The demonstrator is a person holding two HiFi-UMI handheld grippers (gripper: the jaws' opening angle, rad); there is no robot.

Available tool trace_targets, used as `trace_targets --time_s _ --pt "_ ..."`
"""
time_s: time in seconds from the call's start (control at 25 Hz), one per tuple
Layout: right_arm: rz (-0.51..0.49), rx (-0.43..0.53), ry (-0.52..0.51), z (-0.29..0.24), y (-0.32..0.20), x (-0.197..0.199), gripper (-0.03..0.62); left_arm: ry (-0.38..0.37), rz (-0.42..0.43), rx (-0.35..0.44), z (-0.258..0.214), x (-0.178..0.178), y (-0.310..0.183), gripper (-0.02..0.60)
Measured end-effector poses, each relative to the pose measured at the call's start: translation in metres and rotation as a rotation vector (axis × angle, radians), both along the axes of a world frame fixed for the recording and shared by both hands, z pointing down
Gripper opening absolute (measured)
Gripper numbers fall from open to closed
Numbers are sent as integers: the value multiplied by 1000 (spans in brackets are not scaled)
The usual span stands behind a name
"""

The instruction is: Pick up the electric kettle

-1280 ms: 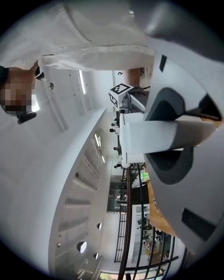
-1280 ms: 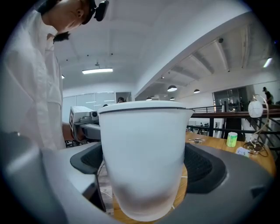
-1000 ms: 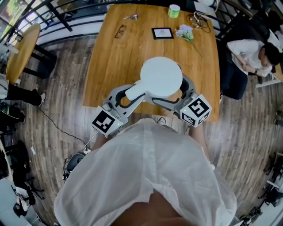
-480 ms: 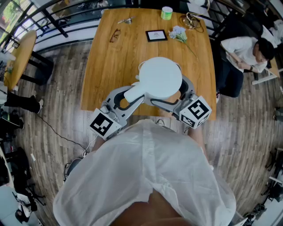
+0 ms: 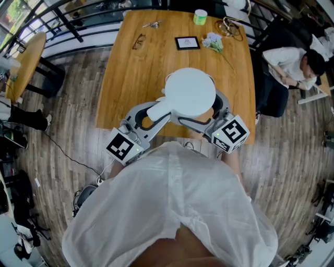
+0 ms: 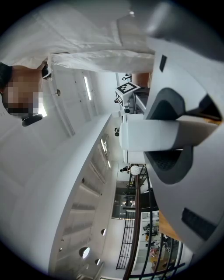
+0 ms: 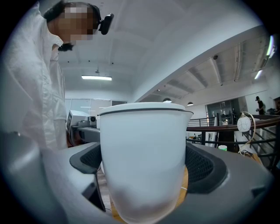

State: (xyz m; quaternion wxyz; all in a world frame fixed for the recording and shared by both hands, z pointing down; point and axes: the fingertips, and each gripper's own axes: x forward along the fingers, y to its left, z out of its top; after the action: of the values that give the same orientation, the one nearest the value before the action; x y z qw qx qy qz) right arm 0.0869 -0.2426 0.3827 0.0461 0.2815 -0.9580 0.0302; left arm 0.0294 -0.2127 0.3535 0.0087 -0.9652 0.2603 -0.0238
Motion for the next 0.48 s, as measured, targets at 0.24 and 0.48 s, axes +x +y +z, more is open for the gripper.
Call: trace_targets --time_s 0.24,0.48 --pt "3 -3 2 0 1 1 558 -1 2 -2 -1 1 0 127" --pt "5 -5 6 1 -1 0 558 -8 6 -1 1 0 -2 127"
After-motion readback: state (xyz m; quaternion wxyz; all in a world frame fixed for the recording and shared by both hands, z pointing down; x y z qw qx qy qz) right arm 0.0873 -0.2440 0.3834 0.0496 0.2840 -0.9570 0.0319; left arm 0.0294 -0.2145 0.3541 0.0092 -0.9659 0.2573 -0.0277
